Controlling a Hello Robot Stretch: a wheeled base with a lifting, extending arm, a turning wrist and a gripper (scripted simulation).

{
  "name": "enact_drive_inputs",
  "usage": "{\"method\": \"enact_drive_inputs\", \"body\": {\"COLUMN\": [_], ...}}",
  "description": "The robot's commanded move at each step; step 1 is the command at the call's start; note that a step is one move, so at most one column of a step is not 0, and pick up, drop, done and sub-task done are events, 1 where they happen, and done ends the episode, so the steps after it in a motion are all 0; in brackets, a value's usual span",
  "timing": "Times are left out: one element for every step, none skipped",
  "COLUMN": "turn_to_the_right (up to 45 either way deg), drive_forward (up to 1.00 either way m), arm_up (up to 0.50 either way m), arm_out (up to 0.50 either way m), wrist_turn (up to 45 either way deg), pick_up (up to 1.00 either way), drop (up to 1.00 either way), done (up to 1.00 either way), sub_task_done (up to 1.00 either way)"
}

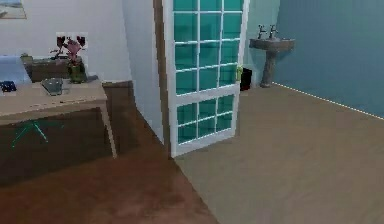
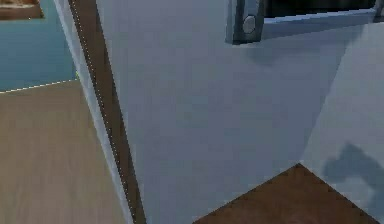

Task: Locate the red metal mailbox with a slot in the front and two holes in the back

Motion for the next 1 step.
{"method": "enact_drive_inputs", "body": {"turn_to_the_right": [33.0], "drive_forward": [0.0], "arm_up": [0.0], "arm_out": [0.0], "wrist_turn": [0.0], "pick_up": [0.0], "drop": [0.0], "done": [0.0], "sub_task_done": [0.0]}}
